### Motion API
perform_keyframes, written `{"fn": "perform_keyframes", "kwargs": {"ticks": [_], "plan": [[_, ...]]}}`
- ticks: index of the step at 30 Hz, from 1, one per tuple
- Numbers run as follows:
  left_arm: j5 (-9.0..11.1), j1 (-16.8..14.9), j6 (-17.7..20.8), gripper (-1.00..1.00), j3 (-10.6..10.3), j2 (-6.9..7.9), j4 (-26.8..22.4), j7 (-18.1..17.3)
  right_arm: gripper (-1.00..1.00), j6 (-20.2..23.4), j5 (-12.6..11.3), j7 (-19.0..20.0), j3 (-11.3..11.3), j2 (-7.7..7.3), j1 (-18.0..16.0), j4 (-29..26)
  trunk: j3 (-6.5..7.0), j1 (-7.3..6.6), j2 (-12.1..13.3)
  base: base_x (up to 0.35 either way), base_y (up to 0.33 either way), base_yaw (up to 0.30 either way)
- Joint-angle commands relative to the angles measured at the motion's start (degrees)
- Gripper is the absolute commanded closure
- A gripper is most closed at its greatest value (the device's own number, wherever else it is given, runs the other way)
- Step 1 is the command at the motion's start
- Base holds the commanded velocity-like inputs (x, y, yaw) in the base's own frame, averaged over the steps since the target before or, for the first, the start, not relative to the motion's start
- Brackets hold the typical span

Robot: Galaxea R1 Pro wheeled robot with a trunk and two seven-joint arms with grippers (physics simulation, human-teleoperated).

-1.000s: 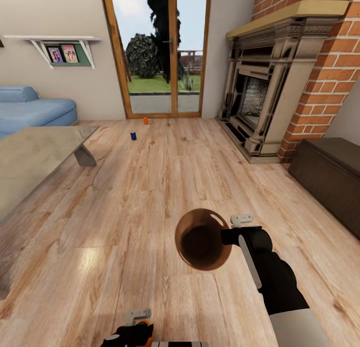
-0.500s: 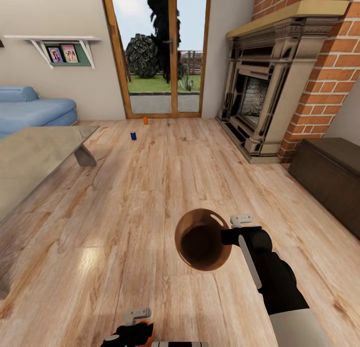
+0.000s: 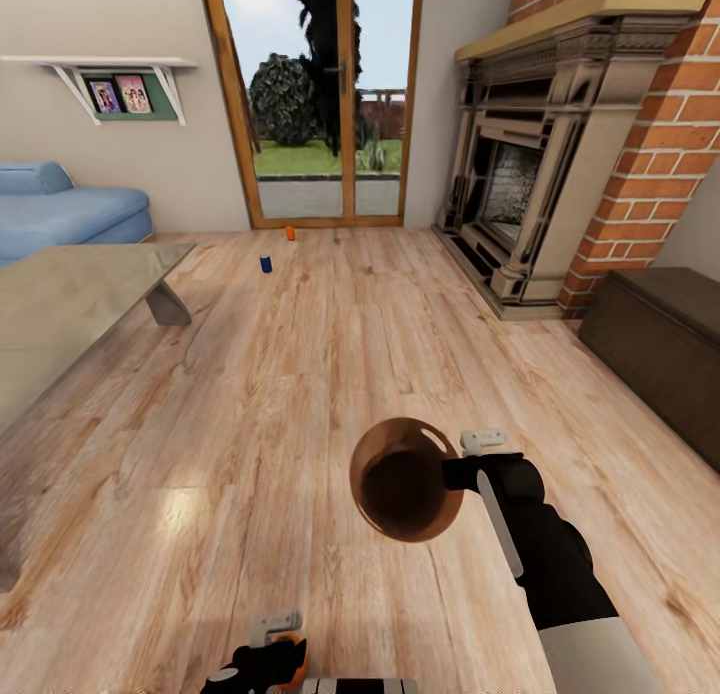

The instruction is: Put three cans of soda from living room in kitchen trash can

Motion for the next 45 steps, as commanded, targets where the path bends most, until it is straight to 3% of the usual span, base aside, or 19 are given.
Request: {"fn": "perform_keyframes", "kwargs": {"ticks": [1, 8, 27, 35, 45], "plan": [[0.01, -0.01, -0.02, -1.0, 0.0, -0.02, 0.0, 0.0, 1.0, 0.0, -0.71, 0.22, 0.01, 0.01, -0.03, -0.05, -0.22, 0.01, -0.02, 0.0, 0.0, 0.0], [-0.02, 0.0, -0.06, -1.0, -0.02, -0.06, 0.0, 0.0, 1.0, 0.0, -0.71, 0.22, 0.01, 0.01, -0.03, -0.05, -1.77, 0.2, -0.12, 0.0, 0.0, 0.0], [-0.03, -0.06, -1.42, -1.0, -0.03, -0.06, -0.09, 0.0, 1.0, 0.0, -0.71, 0.23, 0.05, 0.01, -0.03, -0.05, -1.77, 0.2, -0.12, 0.0, 0.0, 0.0], [-0.03, -0.14, -2.34, -1.0, -0.03, -0.09, -0.15, 0.0, 1.0, 0.0, -0.74, 0.22, 2.6, 0.01, -0.03, 0.09, -3.32, 0.38, -0.21, 0.0, 0.0, 0.0], [-0.06, -0.53, -2.65, -1.0, -0.11, -0.11, -0.26, 0.0, 1.0, 0.0, -0.71, 0.18, 2.9, 0.01, -0.03, 0.12, -3.32, 0.38, -0.21, 0.0, 0.0, 0.0]]}}
